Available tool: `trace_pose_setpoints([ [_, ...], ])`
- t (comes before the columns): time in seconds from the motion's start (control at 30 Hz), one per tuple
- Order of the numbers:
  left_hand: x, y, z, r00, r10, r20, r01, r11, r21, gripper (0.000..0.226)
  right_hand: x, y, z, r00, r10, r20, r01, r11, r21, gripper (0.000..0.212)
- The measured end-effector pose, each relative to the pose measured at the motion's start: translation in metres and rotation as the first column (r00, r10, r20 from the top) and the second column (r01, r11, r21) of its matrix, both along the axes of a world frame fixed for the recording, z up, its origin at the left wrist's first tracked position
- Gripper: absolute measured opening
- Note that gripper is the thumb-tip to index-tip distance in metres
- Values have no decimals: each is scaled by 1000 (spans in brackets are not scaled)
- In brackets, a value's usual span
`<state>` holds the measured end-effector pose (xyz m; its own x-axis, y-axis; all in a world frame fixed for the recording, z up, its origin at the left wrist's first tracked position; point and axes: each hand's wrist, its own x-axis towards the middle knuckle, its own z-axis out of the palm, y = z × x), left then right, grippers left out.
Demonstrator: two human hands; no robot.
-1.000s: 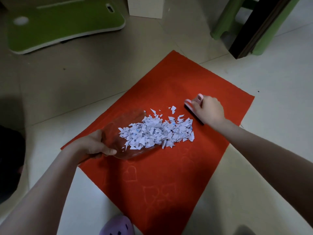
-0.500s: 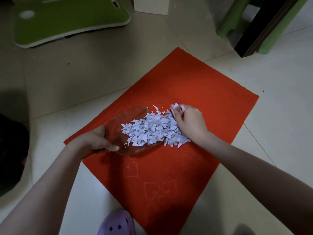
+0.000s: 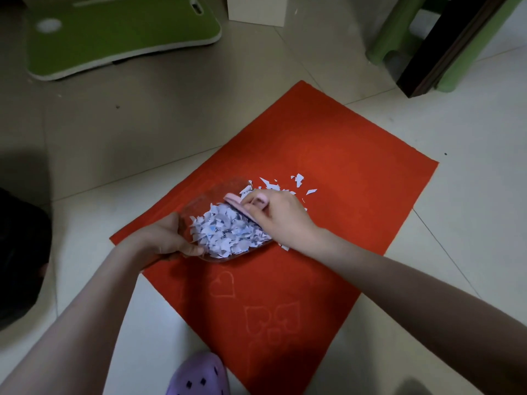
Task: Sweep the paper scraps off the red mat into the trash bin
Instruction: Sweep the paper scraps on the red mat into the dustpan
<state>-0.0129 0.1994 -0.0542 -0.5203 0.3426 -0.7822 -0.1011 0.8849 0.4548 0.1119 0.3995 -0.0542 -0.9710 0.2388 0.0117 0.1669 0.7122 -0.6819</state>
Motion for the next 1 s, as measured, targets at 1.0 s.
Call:
trace_pose_setpoints([
  [1.0,-14,-17,-19,998,50,31,-52,998,36,103,-19,36,-21,978,-163,133,154,985,76,19],
])
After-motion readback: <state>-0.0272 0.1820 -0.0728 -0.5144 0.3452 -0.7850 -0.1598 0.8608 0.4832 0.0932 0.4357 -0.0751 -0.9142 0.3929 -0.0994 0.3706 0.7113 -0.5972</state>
